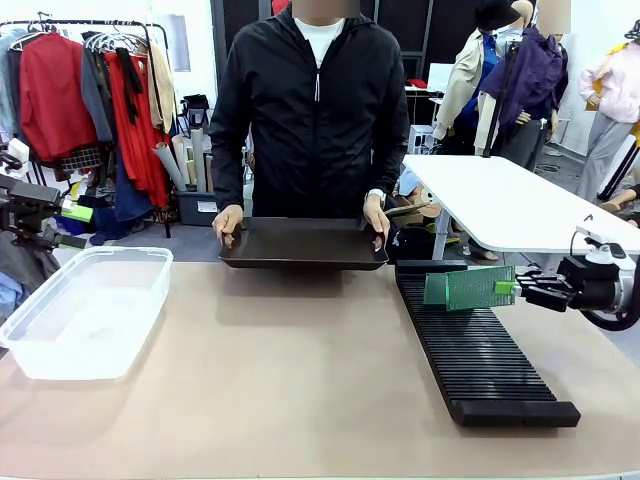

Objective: Sort PCBs into racks and boxes based on the side picked up.
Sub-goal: If the short side of the Blank PCB is picked up, insert it into the PCB Rack ; if the long side is picked up, place it in the Organizing box.

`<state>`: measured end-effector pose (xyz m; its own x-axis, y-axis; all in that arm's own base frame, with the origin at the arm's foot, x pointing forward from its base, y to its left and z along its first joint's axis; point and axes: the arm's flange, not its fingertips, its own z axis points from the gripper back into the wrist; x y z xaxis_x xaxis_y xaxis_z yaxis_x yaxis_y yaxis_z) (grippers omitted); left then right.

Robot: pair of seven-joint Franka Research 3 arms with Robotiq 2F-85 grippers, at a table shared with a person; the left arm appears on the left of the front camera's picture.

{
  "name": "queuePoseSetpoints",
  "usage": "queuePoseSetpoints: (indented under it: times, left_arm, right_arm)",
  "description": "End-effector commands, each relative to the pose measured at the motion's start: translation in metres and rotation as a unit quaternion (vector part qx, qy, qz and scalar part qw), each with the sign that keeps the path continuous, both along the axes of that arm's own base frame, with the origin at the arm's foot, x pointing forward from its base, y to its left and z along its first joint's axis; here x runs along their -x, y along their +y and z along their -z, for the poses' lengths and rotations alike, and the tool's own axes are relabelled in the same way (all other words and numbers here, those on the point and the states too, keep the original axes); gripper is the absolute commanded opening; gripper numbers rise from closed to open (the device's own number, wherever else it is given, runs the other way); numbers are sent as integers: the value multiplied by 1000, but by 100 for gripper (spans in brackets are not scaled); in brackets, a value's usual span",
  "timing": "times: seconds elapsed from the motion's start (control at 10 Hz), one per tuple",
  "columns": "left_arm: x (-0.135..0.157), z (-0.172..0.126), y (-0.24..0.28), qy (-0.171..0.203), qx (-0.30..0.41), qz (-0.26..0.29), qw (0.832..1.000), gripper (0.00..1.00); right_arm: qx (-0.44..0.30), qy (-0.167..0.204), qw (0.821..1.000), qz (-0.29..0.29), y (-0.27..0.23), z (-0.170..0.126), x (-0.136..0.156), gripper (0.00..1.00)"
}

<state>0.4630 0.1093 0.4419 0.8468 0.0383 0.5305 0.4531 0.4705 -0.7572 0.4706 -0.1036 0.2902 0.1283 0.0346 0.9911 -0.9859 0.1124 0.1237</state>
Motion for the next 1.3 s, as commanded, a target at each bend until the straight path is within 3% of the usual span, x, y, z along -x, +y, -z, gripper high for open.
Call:
queuePoseSetpoints:
  times: [0.0, 0.2, 0.3, 1.2]
  left_arm:
    - [1, -3, 0, 1, 1, 0, 1000, 100]
    - [1, -3, 0, 1, 1, 0, 1000, 100]
    - [1, -3, 0, 1, 1, 0, 1000, 100]
    - [1, -3, 0, 1, 1, 0, 1000, 100]
  right_arm:
    - [-2, -14, 1000, 7, 3, 4, 11, 0]
    - [-38, 13, 999, 17, 8, 5, 9, 0]
    - [-3, 3, 1000, 1, 2, 7, 6, 0]
    - [-18, -1, 1000, 4, 3, 10, 6, 0]
